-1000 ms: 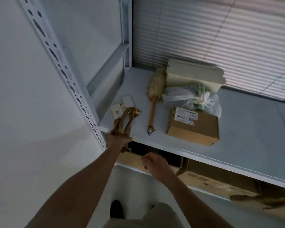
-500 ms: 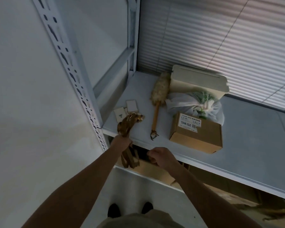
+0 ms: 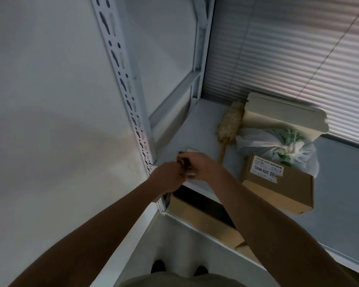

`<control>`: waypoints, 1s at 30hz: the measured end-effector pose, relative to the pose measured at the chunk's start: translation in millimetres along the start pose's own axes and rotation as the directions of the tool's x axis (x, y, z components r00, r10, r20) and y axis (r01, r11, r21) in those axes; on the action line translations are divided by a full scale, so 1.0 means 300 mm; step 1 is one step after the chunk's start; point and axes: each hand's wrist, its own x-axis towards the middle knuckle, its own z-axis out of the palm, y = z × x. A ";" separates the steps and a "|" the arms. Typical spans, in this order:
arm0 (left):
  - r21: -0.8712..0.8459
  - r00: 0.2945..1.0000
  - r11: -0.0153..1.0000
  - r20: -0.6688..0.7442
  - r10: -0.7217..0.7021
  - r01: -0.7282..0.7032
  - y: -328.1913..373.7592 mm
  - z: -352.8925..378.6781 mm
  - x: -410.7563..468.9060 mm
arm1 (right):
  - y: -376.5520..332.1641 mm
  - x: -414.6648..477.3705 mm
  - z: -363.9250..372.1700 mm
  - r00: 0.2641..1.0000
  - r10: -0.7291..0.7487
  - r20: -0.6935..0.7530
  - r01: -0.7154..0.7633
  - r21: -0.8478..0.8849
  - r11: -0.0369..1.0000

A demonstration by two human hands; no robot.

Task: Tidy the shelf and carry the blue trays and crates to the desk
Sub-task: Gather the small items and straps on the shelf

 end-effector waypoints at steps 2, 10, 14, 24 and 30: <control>-0.197 0.999 0.980 0.049 -0.018 0.027 -0.016 -0.012 -0.050 | -0.031 -0.014 -0.008 0.997 -0.055 0.047 0.053 0.045 0.998; -0.719 0.960 0.650 0.275 -0.058 0.246 -0.174 -0.056 -0.133 | -0.160 -0.169 -0.074 0.956 -0.145 0.253 0.116 0.126 0.985; -0.620 0.988 0.783 -0.140 -0.058 -0.042 -0.129 -0.067 -0.070 | -0.222 -0.295 -0.114 0.943 -0.105 0.315 0.141 -0.091 0.986; -0.864 0.941 0.451 -0.072 0.331 -0.225 0.068 -0.094 0.002 | -0.331 -0.542 -0.188 0.908 -0.109 0.406 0.277 -0.383 0.881; -0.883 0.885 0.470 0.207 0.417 -0.015 0.052 -0.076 0.008 | -0.343 -0.585 -0.283 0.954 -0.263 0.146 0.289 -0.688 0.666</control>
